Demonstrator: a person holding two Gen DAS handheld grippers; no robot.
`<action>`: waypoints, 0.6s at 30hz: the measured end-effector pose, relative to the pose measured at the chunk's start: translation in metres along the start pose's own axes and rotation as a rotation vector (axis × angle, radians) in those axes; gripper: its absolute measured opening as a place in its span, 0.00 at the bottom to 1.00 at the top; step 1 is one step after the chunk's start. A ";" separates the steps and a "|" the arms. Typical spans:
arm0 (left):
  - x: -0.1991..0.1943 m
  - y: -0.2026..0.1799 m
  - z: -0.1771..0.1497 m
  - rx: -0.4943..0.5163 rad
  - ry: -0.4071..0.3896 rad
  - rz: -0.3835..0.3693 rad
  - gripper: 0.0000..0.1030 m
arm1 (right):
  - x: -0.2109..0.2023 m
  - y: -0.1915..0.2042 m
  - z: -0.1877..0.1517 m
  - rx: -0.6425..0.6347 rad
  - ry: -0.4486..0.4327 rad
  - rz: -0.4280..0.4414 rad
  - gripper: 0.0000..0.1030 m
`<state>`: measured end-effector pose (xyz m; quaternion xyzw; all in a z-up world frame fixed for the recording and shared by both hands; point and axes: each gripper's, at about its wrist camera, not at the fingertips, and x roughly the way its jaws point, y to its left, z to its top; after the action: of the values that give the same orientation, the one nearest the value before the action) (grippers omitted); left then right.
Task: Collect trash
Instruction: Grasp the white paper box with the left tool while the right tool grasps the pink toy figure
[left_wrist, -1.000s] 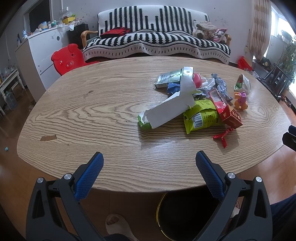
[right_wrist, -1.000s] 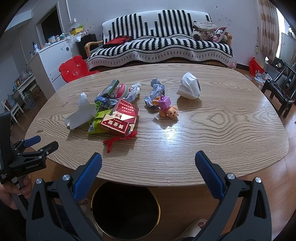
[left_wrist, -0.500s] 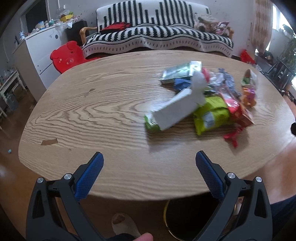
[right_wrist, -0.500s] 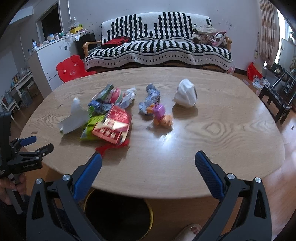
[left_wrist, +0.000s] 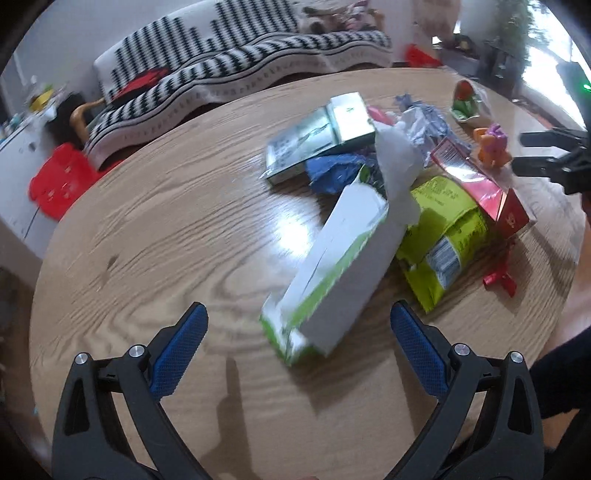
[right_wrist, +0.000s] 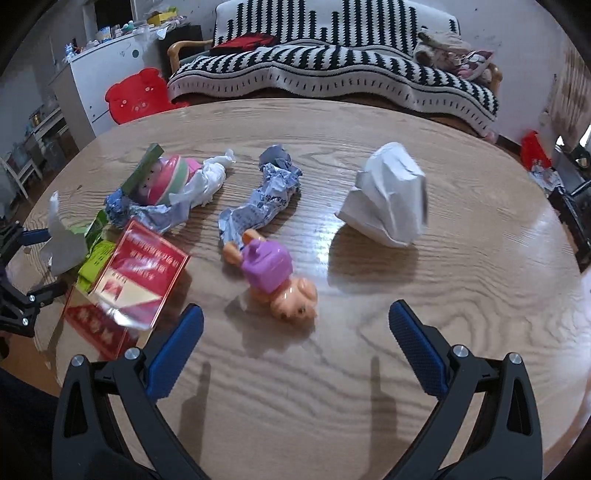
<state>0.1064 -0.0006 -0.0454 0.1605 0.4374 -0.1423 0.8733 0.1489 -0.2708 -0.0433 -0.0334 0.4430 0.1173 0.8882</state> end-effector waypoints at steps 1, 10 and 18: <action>0.004 0.002 0.002 0.000 -0.009 -0.008 0.94 | 0.004 0.001 0.003 0.001 0.005 0.004 0.90; 0.013 0.014 0.006 -0.044 0.013 -0.065 0.56 | 0.028 0.017 0.014 -0.070 0.049 0.011 0.41; -0.001 0.011 0.000 -0.071 -0.003 -0.071 0.23 | 0.002 0.029 0.002 -0.060 -0.013 0.034 0.39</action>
<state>0.1098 0.0092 -0.0435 0.1136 0.4464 -0.1578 0.8735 0.1449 -0.2416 -0.0420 -0.0517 0.4339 0.1457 0.8876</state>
